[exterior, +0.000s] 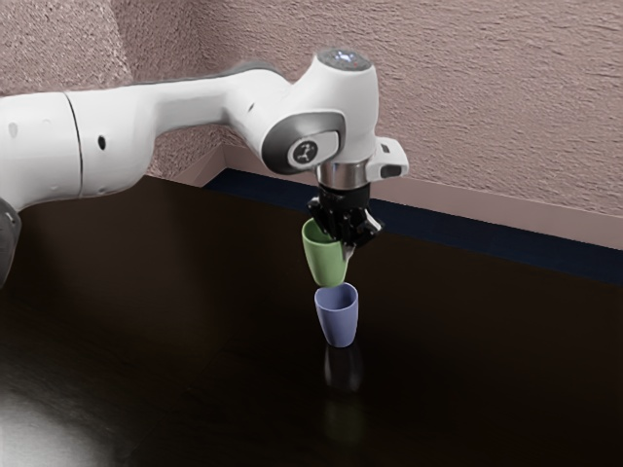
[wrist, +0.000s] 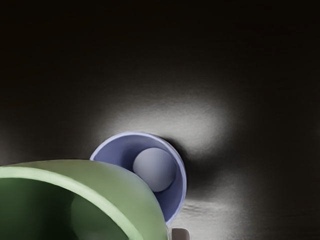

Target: Place the left cup onto the right cup

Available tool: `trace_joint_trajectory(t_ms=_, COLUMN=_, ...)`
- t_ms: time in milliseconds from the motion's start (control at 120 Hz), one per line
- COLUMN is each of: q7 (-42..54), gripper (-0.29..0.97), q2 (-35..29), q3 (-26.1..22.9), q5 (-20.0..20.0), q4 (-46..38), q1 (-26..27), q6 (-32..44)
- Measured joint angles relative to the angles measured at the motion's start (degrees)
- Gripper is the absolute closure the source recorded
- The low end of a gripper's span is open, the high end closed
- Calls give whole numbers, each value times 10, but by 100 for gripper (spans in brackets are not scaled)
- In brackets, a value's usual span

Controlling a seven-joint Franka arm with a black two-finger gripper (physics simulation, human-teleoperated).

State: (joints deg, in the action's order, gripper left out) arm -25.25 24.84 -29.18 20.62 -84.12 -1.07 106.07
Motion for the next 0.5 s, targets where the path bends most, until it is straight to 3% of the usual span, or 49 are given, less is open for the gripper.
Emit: trace_joint_trajectory(t_ms=500, q7=-11, gripper=78, q2=6, q3=3, q5=1, q4=-27, q1=0, q6=38)
